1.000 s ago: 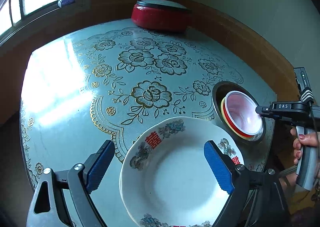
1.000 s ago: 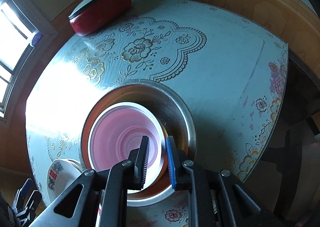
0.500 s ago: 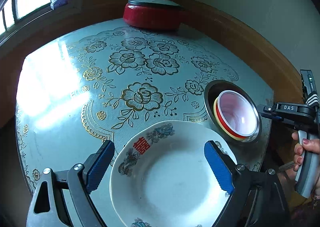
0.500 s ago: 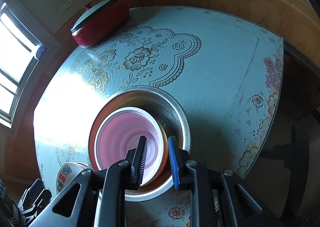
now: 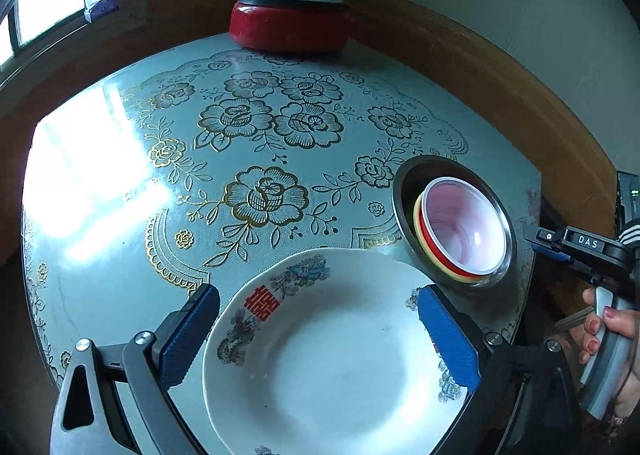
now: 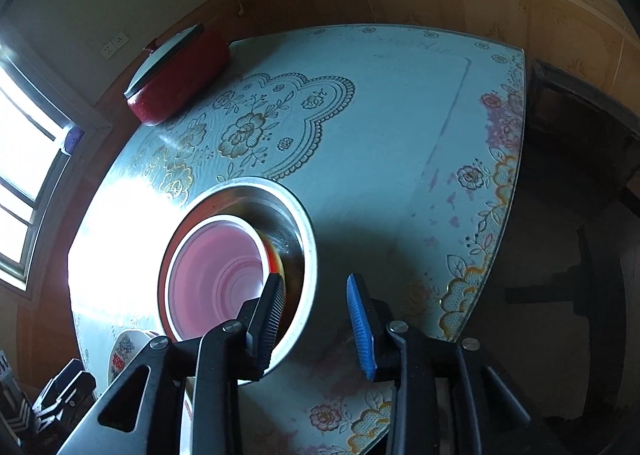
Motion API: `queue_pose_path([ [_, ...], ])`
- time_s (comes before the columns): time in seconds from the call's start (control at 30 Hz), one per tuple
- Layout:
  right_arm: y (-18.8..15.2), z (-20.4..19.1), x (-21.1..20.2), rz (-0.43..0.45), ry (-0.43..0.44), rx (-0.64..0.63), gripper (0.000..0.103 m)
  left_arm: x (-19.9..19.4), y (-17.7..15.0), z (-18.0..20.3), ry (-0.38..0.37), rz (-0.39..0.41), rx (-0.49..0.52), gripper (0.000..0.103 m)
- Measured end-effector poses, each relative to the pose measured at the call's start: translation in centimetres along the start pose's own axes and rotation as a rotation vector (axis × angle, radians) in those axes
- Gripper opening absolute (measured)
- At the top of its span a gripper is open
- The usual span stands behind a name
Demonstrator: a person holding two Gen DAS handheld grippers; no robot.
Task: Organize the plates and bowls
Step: 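Open the right gripper to release the red bowl and withdraw, then grasp the steel bowl rim with the right gripper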
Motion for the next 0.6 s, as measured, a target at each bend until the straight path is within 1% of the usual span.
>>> queue_pose_path([
  [0.17,-0.6,0.9,0.4,-0.016,0.008,0.029,0.033,1.1,1.3,0.2,-0.029,-0.028,-0.004,0.102],
  [0.23,-0.8,1.0,0.5,-0.017,0.014,0.041,0.033,1.6,1.8,0.3,-0.027,-0.039,-0.005,0.102],
  [0.37,-0.8,1.2,0.9,-0.024,0.02,0.051,0.033,2.8,3.4,0.9,-0.051,-0.056,0.009,0.102],
  [0.43,-0.6,1.3,1.3,-0.03,0.022,0.06,0.033,3.9,4.2,1.3,-0.082,-0.087,0.011,0.102],
  [0.47,-0.6,1.4,1.4,-0.034,0.019,0.063,0.033,4.4,4.5,1.4,-0.086,-0.1,0.006,0.102],
  [0.53,-0.6,1.3,1.3,-0.038,0.015,0.067,0.033,5.1,5.2,1.6,-0.099,-0.101,0.002,0.102],
  [0.6,-0.4,0.9,0.8,-0.023,0.025,0.049,0.033,5.8,5.8,2.2,-0.094,-0.093,0.015,0.102],
])
Point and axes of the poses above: each gripper's, at about its wrist camera, not at the fingertips, and x roughly the way its jaws point, z to its right, y to its top, the point moved 1 cm from there along x, roughly the way its jaws point, and after that the axes turned 11 degrees about z, right-handed, at the moved point
